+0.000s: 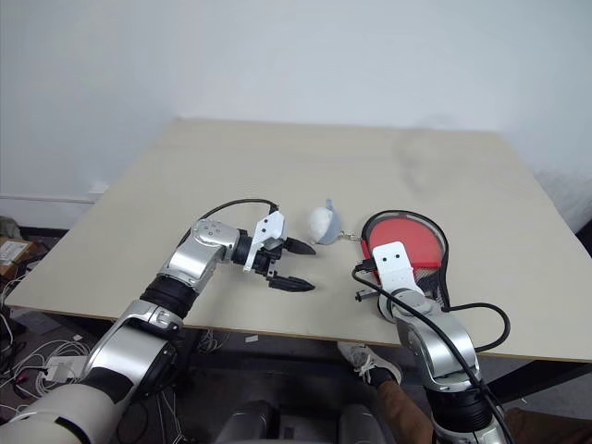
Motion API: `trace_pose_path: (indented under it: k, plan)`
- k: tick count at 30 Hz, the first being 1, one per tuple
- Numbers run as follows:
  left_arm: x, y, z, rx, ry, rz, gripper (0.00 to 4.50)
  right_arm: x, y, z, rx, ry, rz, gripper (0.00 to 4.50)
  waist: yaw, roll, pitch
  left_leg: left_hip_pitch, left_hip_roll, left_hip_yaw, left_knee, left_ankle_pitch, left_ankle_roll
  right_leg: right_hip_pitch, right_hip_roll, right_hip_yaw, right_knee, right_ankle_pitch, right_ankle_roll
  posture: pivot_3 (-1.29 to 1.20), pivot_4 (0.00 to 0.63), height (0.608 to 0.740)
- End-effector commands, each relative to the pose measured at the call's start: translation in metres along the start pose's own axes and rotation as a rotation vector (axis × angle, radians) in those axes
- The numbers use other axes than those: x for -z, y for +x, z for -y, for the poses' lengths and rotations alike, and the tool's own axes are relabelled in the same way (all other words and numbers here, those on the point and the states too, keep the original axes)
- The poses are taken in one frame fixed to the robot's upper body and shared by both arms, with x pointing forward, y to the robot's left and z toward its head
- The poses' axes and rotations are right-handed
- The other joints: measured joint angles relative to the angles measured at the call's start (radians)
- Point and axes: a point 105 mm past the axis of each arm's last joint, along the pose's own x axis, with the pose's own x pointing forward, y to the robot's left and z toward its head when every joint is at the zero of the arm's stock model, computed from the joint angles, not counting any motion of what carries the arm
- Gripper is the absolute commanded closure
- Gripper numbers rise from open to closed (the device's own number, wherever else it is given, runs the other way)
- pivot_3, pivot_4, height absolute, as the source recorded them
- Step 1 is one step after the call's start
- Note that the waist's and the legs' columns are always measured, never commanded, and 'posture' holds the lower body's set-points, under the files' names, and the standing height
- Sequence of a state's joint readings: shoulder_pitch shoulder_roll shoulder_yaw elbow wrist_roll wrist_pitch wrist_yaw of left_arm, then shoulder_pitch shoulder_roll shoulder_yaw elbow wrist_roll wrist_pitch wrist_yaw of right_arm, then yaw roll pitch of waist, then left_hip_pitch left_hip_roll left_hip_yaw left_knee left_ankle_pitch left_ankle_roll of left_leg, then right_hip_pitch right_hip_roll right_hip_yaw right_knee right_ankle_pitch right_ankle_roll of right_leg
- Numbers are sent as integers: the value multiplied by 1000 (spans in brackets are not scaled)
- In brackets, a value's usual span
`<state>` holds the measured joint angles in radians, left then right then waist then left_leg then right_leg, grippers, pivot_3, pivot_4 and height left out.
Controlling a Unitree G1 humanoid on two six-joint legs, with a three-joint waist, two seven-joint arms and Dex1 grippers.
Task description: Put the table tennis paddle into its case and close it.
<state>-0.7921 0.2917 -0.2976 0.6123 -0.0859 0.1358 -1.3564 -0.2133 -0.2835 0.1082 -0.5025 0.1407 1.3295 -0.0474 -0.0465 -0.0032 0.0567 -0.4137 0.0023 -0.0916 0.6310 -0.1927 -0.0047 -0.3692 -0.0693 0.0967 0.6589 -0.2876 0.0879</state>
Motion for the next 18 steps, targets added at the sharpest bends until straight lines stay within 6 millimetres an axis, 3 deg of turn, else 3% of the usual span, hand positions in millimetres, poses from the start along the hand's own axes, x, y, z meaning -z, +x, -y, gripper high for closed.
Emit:
trace_pose_path:
  k: [1,7,18]
  plan:
    - [-15,-1,-3,-9,58,13,0,-18,-8,4,-58,124,77,4471,0,0,0,0,0,0,0,0,0,0,0,0,0,0,0,0,0,740]
    - [-19,-3,-8,-25,50,25,0,-39,-34,-7,-298,266,194,4471,-1,0,0,0,0,0,-1,0,0,-1,0,0,1,0,0,0,0,740]
    - [-24,-4,-13,-30,68,23,0,-7,-78,-52,-586,207,113,4471,-3,1,0,-1,1,0,-1,0,0,-2,0,0,1,0,0,0,0,740]
